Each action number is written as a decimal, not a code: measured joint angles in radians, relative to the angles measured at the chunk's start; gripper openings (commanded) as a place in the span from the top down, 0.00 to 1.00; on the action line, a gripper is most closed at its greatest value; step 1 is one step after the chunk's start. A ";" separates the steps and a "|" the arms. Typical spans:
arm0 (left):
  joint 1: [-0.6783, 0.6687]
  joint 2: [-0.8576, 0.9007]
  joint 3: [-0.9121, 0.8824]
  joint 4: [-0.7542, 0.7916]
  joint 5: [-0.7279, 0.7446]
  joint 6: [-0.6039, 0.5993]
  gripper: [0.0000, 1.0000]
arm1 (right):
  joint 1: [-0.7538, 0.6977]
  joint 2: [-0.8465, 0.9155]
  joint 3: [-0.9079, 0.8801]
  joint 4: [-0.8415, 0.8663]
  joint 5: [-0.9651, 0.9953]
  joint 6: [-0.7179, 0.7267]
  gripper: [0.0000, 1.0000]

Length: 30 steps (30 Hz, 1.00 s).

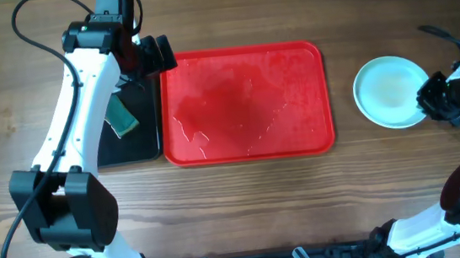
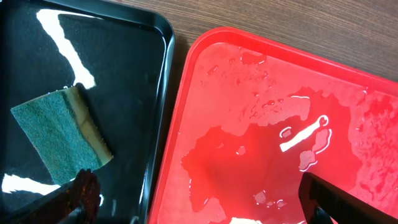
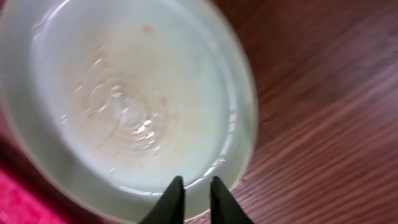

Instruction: Clean dirty plates on tray and stack at the side

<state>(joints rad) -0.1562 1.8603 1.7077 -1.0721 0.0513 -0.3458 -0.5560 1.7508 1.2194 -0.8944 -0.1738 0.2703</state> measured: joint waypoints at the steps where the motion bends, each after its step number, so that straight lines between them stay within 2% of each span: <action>1: 0.000 0.000 0.000 0.000 0.000 0.000 0.00 | 0.004 0.000 0.000 -0.003 -0.023 -0.016 0.79; 6: 0.000 0.000 0.000 0.000 0.000 0.000 0.00 | 0.060 -0.042 0.008 -0.047 -0.089 -0.068 0.70; 8: 0.000 0.000 0.000 0.000 0.000 0.000 0.00 | 0.100 -0.103 0.031 -0.067 -0.100 -0.091 0.59; 10: 0.000 0.000 0.000 0.000 0.000 0.000 0.00 | 0.151 -0.196 0.066 -0.078 -0.106 -0.121 0.43; 12: 0.000 0.000 0.000 0.000 0.000 0.000 0.00 | 0.195 -0.299 0.091 -0.077 -0.114 -0.140 0.01; 13: 0.000 0.000 0.000 0.000 0.000 0.000 0.00 | 0.229 -0.402 0.106 -0.077 -0.122 -0.142 0.01; 19: 0.000 0.000 0.000 0.000 0.000 0.000 0.00 | 0.274 -0.688 0.112 -0.099 -0.137 -0.144 0.00; 26: 0.000 0.000 0.000 0.000 0.000 0.000 0.00 | 0.274 -0.910 0.112 -0.120 -0.152 -0.035 0.00; 30: 0.000 0.000 0.000 0.000 0.000 0.000 0.00 | 0.274 -0.979 0.113 -0.159 -0.151 0.022 0.01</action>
<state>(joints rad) -0.1562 1.8603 1.7077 -1.0718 0.0513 -0.3458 -0.2821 0.7719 1.3327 -1.0531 -0.3252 0.2924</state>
